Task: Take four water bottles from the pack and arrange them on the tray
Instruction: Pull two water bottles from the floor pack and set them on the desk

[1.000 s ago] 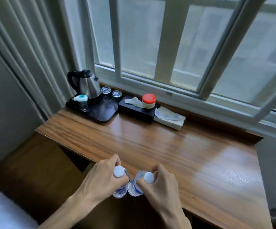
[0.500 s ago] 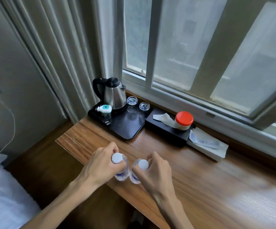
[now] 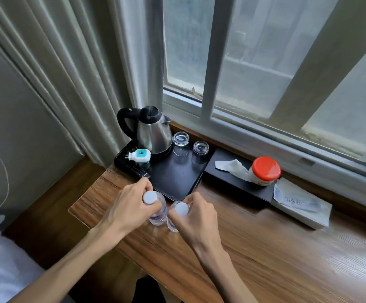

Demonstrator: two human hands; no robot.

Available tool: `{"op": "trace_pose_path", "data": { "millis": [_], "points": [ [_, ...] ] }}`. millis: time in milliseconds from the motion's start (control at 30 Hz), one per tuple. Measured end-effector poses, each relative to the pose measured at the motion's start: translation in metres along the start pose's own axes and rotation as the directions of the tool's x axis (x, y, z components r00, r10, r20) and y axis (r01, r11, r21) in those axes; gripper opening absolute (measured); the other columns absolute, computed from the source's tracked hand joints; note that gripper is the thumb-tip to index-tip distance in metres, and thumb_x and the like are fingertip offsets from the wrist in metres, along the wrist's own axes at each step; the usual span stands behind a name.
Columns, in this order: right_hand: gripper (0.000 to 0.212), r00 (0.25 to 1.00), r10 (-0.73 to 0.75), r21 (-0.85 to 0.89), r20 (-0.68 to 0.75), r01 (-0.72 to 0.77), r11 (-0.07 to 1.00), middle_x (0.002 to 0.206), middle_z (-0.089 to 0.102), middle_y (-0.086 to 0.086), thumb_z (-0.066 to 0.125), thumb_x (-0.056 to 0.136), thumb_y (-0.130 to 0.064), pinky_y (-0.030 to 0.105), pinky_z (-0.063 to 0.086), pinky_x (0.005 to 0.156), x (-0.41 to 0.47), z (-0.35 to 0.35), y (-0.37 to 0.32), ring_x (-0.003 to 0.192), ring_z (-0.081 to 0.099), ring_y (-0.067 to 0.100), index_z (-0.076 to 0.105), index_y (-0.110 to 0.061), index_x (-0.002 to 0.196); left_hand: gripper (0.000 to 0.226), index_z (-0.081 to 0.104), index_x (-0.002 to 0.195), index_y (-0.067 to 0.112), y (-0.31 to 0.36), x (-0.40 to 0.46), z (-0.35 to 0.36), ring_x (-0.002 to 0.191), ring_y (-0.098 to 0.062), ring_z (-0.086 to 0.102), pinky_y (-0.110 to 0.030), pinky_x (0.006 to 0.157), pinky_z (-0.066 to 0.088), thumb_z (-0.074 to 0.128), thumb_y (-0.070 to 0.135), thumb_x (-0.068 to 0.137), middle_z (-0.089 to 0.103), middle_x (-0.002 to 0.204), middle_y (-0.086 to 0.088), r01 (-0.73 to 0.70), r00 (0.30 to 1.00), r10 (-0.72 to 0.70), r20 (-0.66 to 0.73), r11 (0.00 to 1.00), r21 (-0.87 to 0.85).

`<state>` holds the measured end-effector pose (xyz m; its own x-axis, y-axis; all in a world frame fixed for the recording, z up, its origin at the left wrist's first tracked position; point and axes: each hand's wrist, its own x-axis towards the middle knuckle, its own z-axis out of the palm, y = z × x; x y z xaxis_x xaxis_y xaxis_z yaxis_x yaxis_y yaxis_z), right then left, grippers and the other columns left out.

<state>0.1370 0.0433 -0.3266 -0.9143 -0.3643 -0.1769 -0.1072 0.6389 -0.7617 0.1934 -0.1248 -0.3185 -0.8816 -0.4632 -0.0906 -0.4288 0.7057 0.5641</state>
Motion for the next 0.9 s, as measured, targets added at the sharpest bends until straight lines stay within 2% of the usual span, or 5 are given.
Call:
{"op": "trace_pose_path", "data": {
  "millis": [100,200,500,633,900],
  "points": [
    [0.055,0.999,0.014,0.002,-0.036,-0.014,1.0,0.083,0.068,0.0,0.05,0.059,-0.065,0.032,0.042,0.066,0.017,0.012,-0.014,0.083,0.06,0.024,0.058,-0.018,0.088,0.025,0.051,0.077,0.022,-0.009,0.026,-0.005,0.064,-0.021,0.057,-0.037,0.057,0.046,0.071,0.033,0.067,0.058,0.063,0.003,-0.049,0.999,0.049,0.024,0.999,0.01],
    [0.042,0.996,0.067,-0.012,-0.058,-0.068,0.998,0.083,0.068,0.0,0.06,0.068,-0.055,0.03,0.037,0.064,0.028,0.024,-0.025,0.082,0.058,0.024,0.057,-0.018,0.088,0.027,0.051,0.077,0.022,-0.017,0.048,-0.013,0.064,-0.019,0.057,-0.037,0.056,0.044,0.071,0.035,0.067,0.057,0.063,0.004,-0.097,0.993,0.095,0.065,0.995,0.024],
    [0.037,0.972,0.178,-0.009,-0.157,-0.181,0.983,0.076,0.066,0.001,0.062,0.073,-0.05,0.033,0.038,0.061,0.046,0.053,-0.056,0.078,0.06,0.029,0.049,-0.018,0.086,0.027,0.052,0.079,0.021,-0.04,0.09,-0.029,0.065,-0.022,0.059,-0.04,0.06,0.047,0.071,0.036,0.067,0.057,0.061,0.001,-0.234,0.963,0.232,0.141,0.972,-0.002],
    [0.051,0.965,0.187,-0.019,-0.183,-0.194,0.981,0.072,0.065,-0.001,0.047,0.064,-0.065,0.034,0.04,0.061,0.041,0.058,-0.058,0.076,0.059,0.029,0.048,-0.019,0.087,0.029,0.051,0.078,0.021,-0.047,0.091,-0.03,0.062,-0.021,0.059,-0.038,0.058,0.048,0.07,0.039,0.065,0.058,0.06,-0.001,-0.251,0.951,0.255,0.173,0.967,-0.045],
    [0.044,0.938,0.28,0.125,-0.204,-0.259,0.958,0.063,0.062,-0.009,0.068,0.066,-0.062,0.033,0.053,0.066,0.033,0.068,-0.052,0.068,0.063,0.011,0.056,-0.029,0.093,0.035,0.048,0.083,0.025,-0.052,0.098,-0.039,0.064,-0.016,0.06,-0.038,0.061,0.052,0.069,0.051,0.071,0.058,0.064,0.005,-0.33,0.906,0.32,0.277,0.944,-0.01]
  ]
}}
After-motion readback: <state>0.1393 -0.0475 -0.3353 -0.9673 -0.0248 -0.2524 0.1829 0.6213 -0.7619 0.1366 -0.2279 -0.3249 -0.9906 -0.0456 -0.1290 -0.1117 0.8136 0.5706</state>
